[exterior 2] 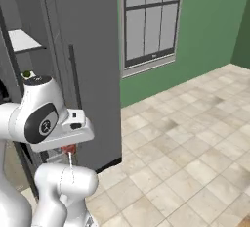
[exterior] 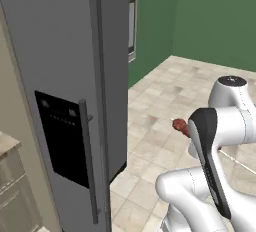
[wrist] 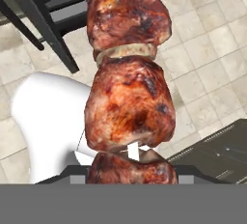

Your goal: Store the kebab skewer in the freezer for long-term storage. Close the freezer door after placing the cooked food.

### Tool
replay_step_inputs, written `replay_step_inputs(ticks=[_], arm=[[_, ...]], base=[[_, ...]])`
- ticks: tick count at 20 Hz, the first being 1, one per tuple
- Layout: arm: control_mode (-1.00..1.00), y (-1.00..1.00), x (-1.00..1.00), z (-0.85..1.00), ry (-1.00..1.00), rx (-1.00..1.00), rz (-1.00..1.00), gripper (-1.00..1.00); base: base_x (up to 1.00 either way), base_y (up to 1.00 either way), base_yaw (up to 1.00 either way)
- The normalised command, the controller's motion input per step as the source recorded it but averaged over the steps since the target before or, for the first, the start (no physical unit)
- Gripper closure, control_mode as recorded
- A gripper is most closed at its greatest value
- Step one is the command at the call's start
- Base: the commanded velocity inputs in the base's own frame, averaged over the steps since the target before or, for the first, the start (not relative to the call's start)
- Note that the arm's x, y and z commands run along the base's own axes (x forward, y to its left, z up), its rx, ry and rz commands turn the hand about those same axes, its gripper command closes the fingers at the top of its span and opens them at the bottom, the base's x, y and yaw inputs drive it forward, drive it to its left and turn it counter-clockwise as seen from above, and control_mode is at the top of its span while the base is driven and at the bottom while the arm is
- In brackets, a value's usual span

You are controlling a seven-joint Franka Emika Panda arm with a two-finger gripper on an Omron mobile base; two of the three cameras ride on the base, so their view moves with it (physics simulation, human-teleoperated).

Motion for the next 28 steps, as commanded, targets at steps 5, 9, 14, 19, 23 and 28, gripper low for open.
replay_step_inputs(ticks=[5,9,14,19,23,28], arm=[[1.00,0.00,0.00,0.00,0.00,0.00,0.00,1.00],[1.00,0.00,0.00,0.00,0.00,0.00,0.00,1.00],[1.00,0.00,0.00,0.00,0.00,0.00,0.00,1.00],[1.00,0.00,0.00,0.00,0.00,0.00,0.00,1.00],[1.00,0.00,0.00,0.00,0.00,0.00,0.00,1.00],[1.00,0.00,0.00,0.00,0.00,0.00,0.00,1.00]], base=[[0.97,-0.41,-0.27],[0.88,-0.53,-0.01],[0.92,-0.08,-0.02],[0.81,0.00,-0.05],[0.32,-0.01,0.05],[0.58,-0.02,0.36]])
